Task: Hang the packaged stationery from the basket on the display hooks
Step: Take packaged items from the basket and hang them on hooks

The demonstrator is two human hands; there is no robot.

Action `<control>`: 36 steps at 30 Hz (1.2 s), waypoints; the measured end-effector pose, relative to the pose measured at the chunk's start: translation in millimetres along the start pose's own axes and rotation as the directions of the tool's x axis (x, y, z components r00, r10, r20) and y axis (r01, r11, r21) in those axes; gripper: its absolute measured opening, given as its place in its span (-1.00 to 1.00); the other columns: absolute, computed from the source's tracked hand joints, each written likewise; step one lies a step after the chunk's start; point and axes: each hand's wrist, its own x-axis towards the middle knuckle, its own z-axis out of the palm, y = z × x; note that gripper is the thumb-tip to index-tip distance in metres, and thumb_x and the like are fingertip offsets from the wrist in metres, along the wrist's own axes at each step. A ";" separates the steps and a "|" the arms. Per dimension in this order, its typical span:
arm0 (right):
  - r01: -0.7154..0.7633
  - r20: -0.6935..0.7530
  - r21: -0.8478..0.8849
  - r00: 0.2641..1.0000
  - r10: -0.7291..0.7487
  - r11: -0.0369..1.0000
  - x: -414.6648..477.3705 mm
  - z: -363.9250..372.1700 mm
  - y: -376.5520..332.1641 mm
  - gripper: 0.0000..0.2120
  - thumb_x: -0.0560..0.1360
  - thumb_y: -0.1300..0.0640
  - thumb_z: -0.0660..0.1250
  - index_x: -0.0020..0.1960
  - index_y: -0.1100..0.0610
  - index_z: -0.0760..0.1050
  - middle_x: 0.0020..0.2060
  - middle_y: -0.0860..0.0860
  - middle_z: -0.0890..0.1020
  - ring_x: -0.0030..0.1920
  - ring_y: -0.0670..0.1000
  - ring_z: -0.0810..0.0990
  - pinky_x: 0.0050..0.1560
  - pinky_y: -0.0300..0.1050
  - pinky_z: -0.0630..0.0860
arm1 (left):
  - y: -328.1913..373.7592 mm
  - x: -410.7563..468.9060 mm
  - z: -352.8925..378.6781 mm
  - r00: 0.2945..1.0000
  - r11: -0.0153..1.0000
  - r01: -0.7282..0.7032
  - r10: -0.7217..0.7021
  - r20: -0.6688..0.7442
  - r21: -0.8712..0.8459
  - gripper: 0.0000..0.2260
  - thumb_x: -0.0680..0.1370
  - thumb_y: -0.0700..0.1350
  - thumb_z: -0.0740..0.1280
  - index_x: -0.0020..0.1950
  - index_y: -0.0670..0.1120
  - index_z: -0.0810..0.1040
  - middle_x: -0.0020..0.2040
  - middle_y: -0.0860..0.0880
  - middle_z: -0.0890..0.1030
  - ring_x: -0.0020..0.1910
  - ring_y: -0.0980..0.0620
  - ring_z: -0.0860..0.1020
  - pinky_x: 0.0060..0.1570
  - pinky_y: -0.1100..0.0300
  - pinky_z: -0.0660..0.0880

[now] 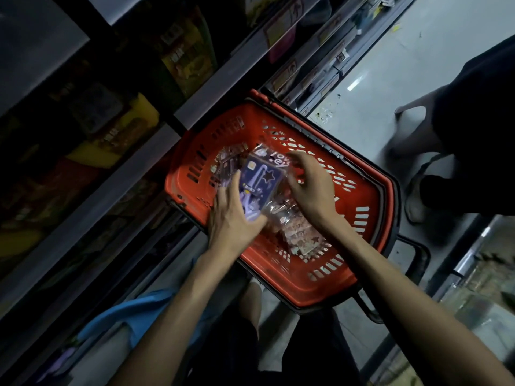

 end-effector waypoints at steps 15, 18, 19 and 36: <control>-0.284 0.308 -0.605 0.778 0.547 0.744 -53.3 145.3 104.5 0.04 0.42 -0.06 0.58 0.61 0.22 -0.01 0.46 0.36 0.27 0.39 0.35 0.41 0.08 0.18 0.63 | -14.9 4.0 21.0 0.974 0.982 0.022 0.021 -0.224 0.189 -0.02 0.42 0.37 0.33 0.71 -0.01 0.05 0.27 -0.09 0.43 0.18 -0.09 0.51 0.14 0.01 0.51; -0.249 0.369 -0.579 0.769 0.522 0.776 -48.6 137.4 96.6 -0.16 0.52 0.07 0.50 0.60 0.25 0.08 0.46 0.34 0.31 0.33 0.30 0.48 0.02 0.09 0.59 | -12.9 5.6 19.2 0.974 0.981 0.022 0.022 -0.224 0.192 -0.02 0.41 0.41 0.27 0.71 -0.02 0.06 0.26 -0.10 0.43 0.17 -0.11 0.53 0.12 -0.01 0.53; -0.209 0.403 -0.578 0.767 0.500 0.788 -47.5 133.7 95.4 -0.26 0.54 0.06 0.48 0.56 0.25 0.19 0.41 0.30 0.39 0.26 0.25 0.53 -0.05 0.04 0.55 | -12.0 5.4 18.7 0.974 0.980 0.020 0.026 -0.225 0.200 -0.02 0.41 0.41 0.27 0.71 -0.02 0.07 0.25 -0.10 0.44 0.16 -0.12 0.54 0.11 -0.02 0.54; -0.590 0.070 0.089 0.807 0.586 0.803 -36.7 -29.9 5.4 -0.86 0.50 0.20 0.44 -0.01 0.05 0.51 -0.20 -0.11 0.57 -0.27 -0.15 0.51 -0.39 -0.36 0.35 | 3.1 10.8 -8.9 0.975 0.945 0.219 -0.202 0.093 -0.244 -0.26 0.51 0.45 0.29 0.52 0.00 0.35 0.36 -0.08 0.55 0.26 -0.10 0.58 0.24 -0.07 0.53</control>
